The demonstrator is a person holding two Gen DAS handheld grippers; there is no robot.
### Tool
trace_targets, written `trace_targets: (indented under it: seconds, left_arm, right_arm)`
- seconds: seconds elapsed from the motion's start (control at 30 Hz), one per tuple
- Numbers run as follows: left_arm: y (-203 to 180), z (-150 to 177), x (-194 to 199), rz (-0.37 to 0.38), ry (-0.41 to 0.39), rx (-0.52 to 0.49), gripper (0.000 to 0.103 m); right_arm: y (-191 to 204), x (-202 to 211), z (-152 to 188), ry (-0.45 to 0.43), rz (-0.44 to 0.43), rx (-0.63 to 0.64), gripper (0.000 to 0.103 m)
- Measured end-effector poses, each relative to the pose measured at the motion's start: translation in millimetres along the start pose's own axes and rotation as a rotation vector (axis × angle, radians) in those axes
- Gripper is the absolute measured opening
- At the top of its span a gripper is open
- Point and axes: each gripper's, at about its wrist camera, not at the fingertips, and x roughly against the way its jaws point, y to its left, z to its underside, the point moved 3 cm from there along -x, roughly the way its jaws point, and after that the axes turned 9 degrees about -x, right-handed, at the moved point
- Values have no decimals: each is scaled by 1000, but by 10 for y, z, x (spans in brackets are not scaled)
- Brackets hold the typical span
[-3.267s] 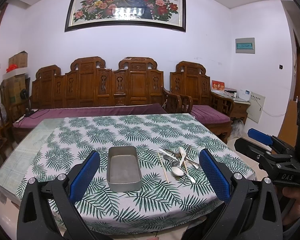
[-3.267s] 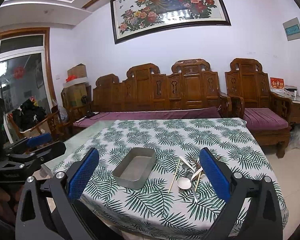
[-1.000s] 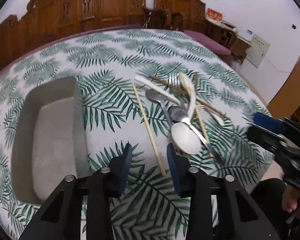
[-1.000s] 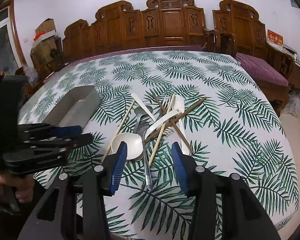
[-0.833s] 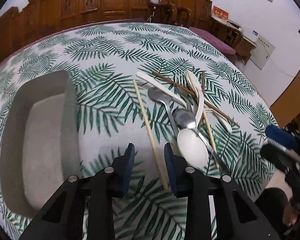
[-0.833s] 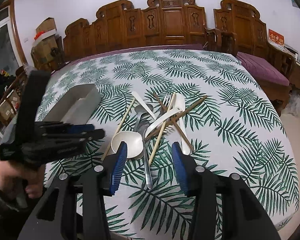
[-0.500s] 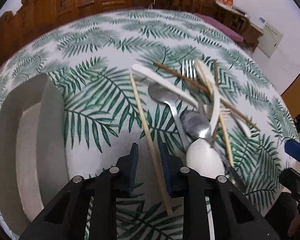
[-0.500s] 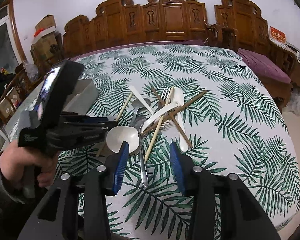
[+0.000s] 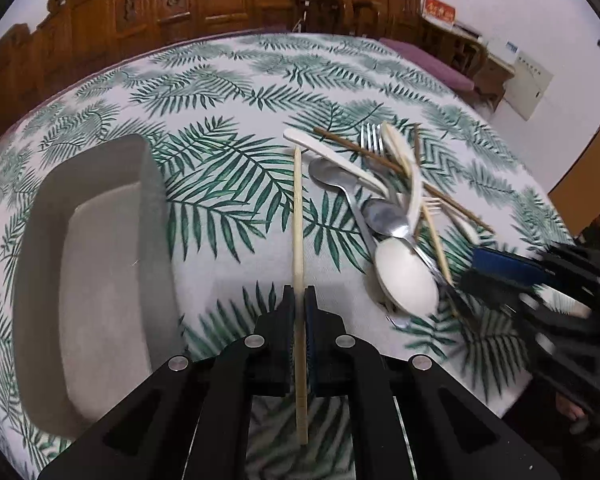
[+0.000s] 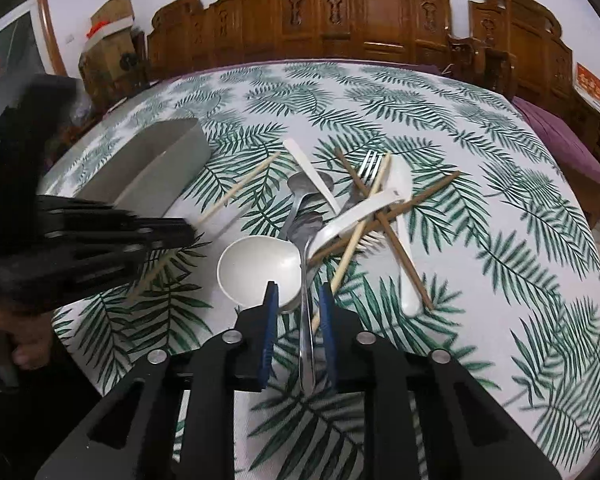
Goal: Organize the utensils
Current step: 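Grasp the metal spoon with the right tool while the left tool lifts the chopstick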
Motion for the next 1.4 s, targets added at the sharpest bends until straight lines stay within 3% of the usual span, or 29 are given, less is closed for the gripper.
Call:
trace_targets:
  seconds: [0.2, 0.43, 0.57, 0.63, 1.0, 1.4]
  left_arm:
    - [14, 97, 272, 32, -50, 25, 4]
    - [-28, 178, 432, 55, -78, 27, 4]
    - [-42, 208, 455, 62, -83, 26, 4]
    - [-42, 216, 475, 62, -87, 25, 4]
    - [66, 213, 610, 45, -109, 31, 4]
    - [767, 124, 904, -36, -157, 83, 4]
  right_arm:
    - [-14, -216, -150, 38, -23, -17, 19]
    - [-83, -402, -174, 85, 18, -38, 18]
    - [-98, -425, -158, 91, 8, -45, 9]
    - [-92, -404, -170, 84, 13, -45, 4]
    - [11, -75, -340, -7, -9, -34, 4]
    - [512, 196, -648, -76, -71, 13, 4]
